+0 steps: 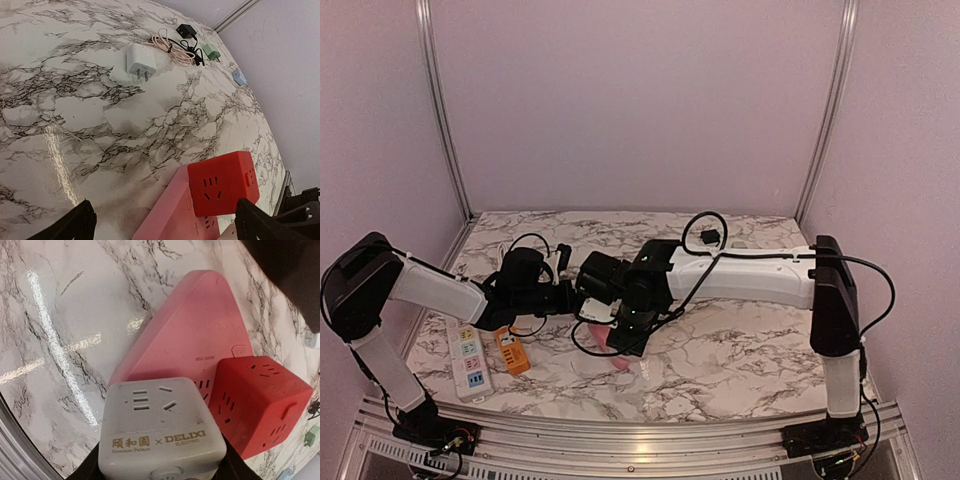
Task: Insert the plug
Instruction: Insert the plug into the socket slot.
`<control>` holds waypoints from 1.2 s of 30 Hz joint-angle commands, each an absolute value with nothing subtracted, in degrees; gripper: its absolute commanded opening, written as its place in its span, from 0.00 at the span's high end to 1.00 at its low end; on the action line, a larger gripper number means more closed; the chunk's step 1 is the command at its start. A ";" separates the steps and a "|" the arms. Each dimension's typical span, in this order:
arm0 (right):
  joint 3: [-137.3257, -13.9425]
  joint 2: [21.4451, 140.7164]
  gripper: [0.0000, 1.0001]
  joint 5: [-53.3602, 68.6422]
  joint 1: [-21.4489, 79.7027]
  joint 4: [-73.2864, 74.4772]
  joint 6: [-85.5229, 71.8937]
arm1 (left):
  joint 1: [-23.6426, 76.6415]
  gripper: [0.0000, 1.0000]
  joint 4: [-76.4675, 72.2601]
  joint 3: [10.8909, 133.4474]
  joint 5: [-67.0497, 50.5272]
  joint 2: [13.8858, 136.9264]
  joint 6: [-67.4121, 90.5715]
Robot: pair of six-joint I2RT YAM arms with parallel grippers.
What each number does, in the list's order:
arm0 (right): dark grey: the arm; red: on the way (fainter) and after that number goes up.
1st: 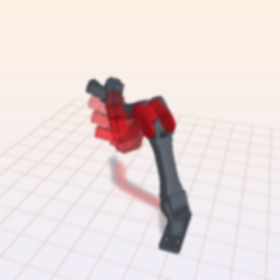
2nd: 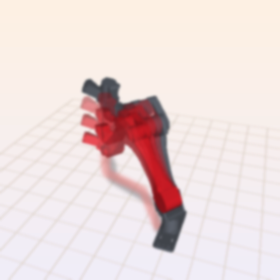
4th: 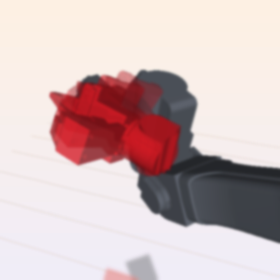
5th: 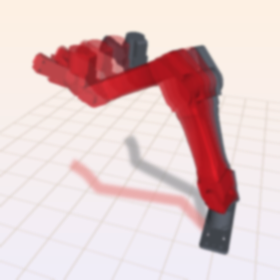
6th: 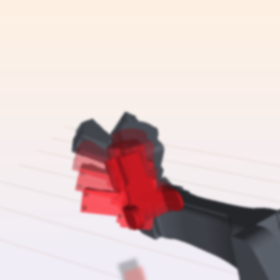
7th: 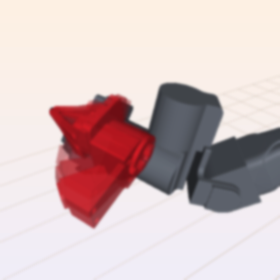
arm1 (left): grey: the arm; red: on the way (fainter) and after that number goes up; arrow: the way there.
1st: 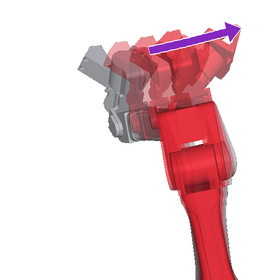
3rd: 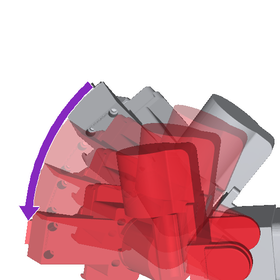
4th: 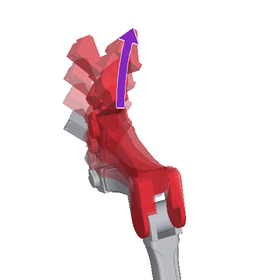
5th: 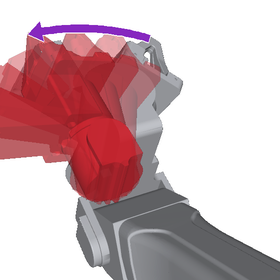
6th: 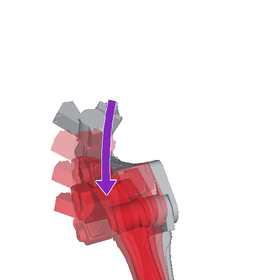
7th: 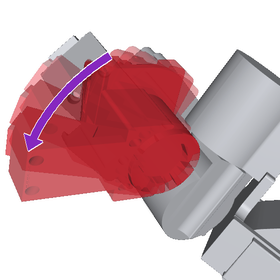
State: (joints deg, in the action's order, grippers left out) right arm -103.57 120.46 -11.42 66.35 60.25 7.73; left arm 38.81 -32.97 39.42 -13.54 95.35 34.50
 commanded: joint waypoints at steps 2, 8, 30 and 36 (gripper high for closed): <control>-100.30 126.09 0.75 -8.30 62.64 58.98 11.19 | 39.11 0.01 -34.15 39.20 -14.15 95.17 34.09; -101.80 127.68 0.75 -6.42 61.70 59.21 12.75 | 39.11 0.01 -34.42 39.11 -14.16 95.52 34.10; -102.39 136.15 0.75 -10.51 62.85 60.70 11.79 | 39.11 0.01 -34.87 38.69 -14.02 95.44 34.37; -102.06 133.66 0.73 -11.93 63.15 60.55 11.10 | 39.11 0.01 -34.86 38.50 -13.84 95.35 34.36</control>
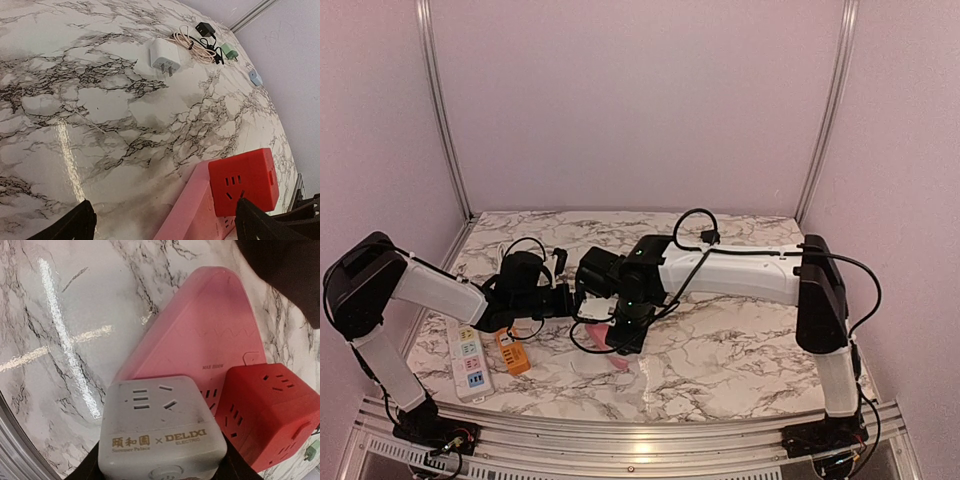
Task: Insert the plug
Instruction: Insert the plug into the socket slot.
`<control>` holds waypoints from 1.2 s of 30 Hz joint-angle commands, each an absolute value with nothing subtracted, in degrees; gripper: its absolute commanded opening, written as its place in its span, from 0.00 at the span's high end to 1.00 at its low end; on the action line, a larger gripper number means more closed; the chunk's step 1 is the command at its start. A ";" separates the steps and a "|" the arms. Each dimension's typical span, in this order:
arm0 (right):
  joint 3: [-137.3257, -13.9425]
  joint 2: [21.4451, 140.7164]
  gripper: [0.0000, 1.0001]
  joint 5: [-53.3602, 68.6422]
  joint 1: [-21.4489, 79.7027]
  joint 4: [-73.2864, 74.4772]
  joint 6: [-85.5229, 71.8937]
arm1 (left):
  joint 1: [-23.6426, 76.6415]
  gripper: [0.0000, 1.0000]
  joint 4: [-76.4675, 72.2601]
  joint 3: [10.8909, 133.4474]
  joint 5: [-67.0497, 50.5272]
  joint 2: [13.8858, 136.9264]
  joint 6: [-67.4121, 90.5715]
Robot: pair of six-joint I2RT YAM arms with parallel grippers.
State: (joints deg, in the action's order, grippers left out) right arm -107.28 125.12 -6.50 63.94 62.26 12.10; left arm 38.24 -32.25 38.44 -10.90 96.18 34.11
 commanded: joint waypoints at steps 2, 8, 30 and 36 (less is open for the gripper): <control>-101.88 132.19 0.72 -12.42 63.19 60.43 10.95 | 39.11 0.01 -34.88 38.50 -13.89 95.41 34.45; -101.52 127.78 0.69 -14.24 63.16 60.03 10.25 | 39.11 0.01 -34.88 38.67 -14.07 95.26 34.71; -104.76 120.95 0.49 -18.15 63.30 60.38 9.93 | 39.37 0.01 -34.87 39.63 -14.83 94.74 35.15; -103.16 120.97 0.47 -18.05 62.72 59.59 9.93 | 39.35 0.01 -34.88 39.63 -14.79 94.27 35.16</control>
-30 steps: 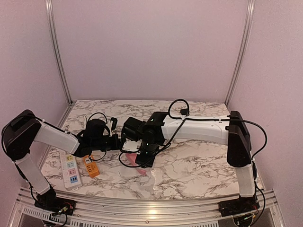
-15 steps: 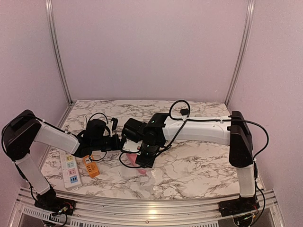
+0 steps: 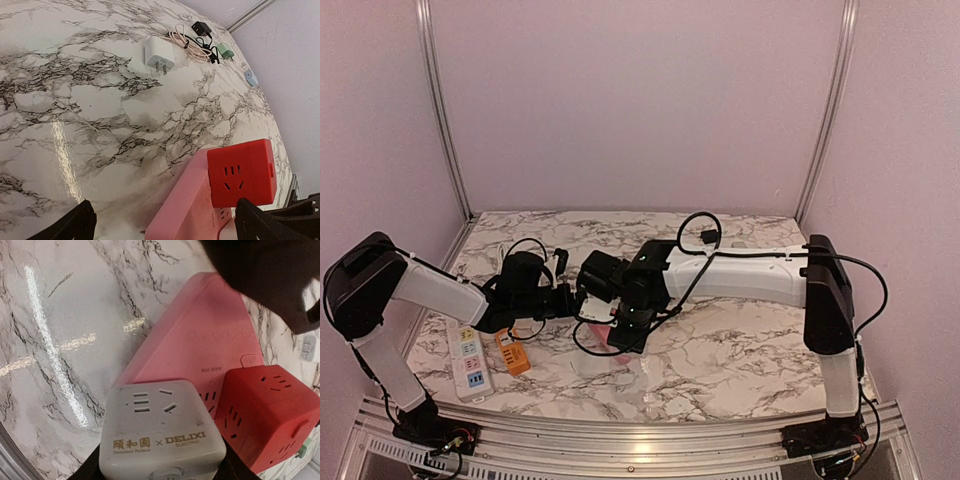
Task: Insert the plug
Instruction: Insert the plug into the socket slot, then place the socket at the corner of the board.
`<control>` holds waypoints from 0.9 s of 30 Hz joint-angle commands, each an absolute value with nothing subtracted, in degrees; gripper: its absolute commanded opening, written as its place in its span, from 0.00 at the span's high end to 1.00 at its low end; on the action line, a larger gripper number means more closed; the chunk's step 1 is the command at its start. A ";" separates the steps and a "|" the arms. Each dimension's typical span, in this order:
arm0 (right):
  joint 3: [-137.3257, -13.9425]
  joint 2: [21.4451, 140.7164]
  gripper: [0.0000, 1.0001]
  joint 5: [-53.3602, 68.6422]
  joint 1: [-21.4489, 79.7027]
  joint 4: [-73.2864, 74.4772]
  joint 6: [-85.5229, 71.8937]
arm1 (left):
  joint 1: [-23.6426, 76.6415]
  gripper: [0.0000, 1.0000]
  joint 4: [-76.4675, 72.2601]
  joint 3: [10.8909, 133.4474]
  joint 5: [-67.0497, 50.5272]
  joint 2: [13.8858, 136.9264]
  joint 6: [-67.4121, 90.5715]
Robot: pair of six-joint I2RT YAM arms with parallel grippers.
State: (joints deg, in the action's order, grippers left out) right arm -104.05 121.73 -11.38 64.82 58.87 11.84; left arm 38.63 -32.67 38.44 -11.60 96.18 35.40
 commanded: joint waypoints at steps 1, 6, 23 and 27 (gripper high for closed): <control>-102.77 120.86 0.47 -17.97 62.54 59.25 9.88 | 39.37 0.01 -34.87 39.55 -14.78 94.30 35.22; -99.58 119.55 0.47 -18.44 61.16 57.85 8.83 | 39.38 0.01 -34.81 39.08 -14.52 94.23 35.33; -87.23 106.24 0.51 -21.54 55.46 49.99 5.05 | 39.38 0.01 -35.12 36.92 -10.20 92.35 35.41; -86.27 102.70 0.51 -23.44 49.78 48.35 3.51 | 39.37 0.01 -35.38 36.35 -10.24 92.29 35.59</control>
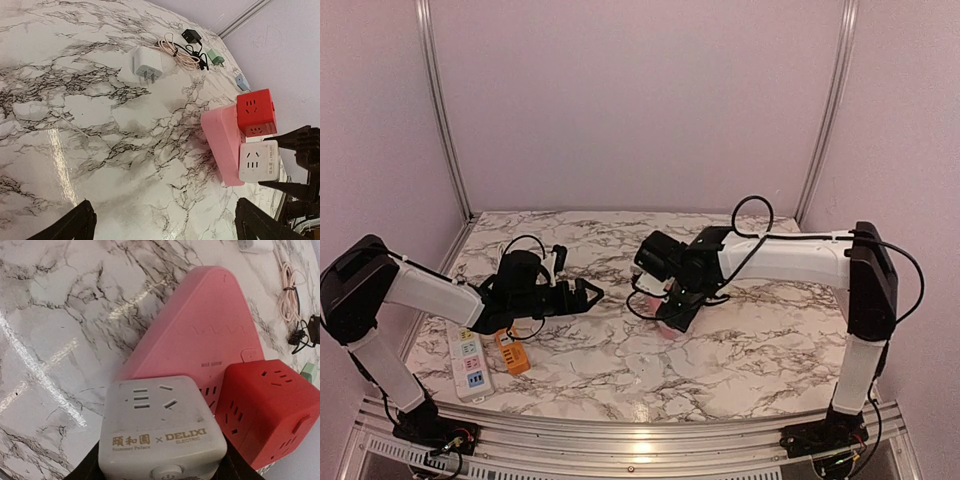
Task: Insert the plug
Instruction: Place the socket at the corner of the board.
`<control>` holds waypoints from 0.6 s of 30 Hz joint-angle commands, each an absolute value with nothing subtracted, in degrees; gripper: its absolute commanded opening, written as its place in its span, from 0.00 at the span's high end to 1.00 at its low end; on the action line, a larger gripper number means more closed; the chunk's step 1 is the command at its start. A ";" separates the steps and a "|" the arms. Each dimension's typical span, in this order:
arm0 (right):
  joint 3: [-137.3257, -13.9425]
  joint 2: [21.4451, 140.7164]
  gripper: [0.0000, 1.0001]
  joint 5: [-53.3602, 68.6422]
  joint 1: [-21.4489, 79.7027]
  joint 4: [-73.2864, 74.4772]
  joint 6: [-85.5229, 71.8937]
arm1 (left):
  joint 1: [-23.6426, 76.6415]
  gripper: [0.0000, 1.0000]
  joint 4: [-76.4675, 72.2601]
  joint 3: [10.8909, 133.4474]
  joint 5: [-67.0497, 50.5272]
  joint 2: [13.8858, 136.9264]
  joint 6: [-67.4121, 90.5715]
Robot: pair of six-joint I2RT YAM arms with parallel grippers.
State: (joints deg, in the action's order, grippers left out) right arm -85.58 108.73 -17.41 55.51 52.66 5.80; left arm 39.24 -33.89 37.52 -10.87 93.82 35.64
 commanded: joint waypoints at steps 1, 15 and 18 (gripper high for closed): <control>-86.23 101.86 0.51 -23.46 47.74 47.88 3.25 | 39.37 0.01 -35.40 36.26 -10.28 92.26 35.60; -87.32 98.36 0.51 -28.21 27.07 38.49 -3.34 | 39.46 0.01 -36.63 35.75 -10.85 92.90 36.27; -87.11 98.09 0.51 -28.44 23.01 35.63 -5.16 | 39.46 0.01 -36.65 35.46 -10.90 92.58 36.21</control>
State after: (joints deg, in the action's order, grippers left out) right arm -85.36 100.29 -24.34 27.24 44.03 -1.56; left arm 39.33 -34.83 36.47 -10.59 93.80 35.90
